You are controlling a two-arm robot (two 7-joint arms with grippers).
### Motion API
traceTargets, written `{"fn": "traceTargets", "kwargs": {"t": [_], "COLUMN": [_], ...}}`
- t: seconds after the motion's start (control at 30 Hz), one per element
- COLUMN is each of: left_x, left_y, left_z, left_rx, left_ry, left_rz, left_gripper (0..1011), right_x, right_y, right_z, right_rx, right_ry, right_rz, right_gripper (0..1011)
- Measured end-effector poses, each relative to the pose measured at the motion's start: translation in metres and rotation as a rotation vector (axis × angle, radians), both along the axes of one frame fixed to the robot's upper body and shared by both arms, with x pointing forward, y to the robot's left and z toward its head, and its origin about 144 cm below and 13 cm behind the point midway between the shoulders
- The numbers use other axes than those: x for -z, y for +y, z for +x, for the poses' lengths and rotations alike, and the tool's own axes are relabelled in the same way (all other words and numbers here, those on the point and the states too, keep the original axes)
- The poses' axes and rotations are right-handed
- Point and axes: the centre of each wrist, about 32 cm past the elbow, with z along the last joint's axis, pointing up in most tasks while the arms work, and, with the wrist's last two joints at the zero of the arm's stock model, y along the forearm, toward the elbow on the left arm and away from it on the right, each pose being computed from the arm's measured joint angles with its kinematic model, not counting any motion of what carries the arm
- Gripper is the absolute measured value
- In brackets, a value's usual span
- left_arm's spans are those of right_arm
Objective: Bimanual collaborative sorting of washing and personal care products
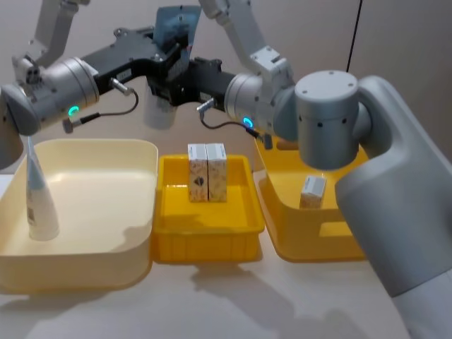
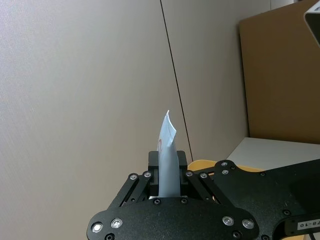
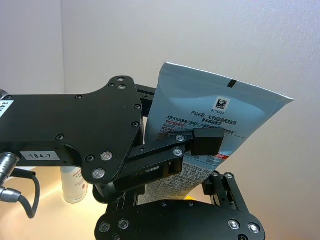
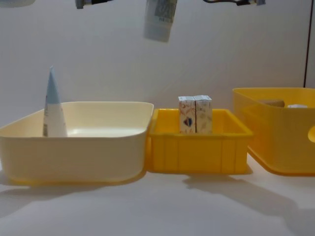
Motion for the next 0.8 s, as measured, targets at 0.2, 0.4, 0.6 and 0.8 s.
{"fn": "traceTargets", "kwargs": {"t": [0.2,0.4,0.6,0.8], "left_x": [0.0000,0.0000,0.0000,0.0000], "left_y": [0.0000,0.0000,0.0000,0.0000], "left_z": [0.0000,0.0000,0.0000,0.0000], "left_rx": [0.000,0.000,0.000,0.000], "left_ry": [0.000,0.000,0.000,0.000], "left_rz": [0.000,0.000,0.000,0.000], "left_gripper": [196,196,195,195], "right_x": [0.0000,0.0000,0.0000,0.0000], "right_y": [0.0000,0.0000,0.0000,0.0000], "right_z": [0.0000,0.0000,0.0000,0.0000], "right_rx": [0.000,0.000,0.000,0.000], "right_ry": [0.000,0.000,0.000,0.000], "right_rz": [0.000,0.000,0.000,0.000], "right_gripper": [601,601,601,599]}}
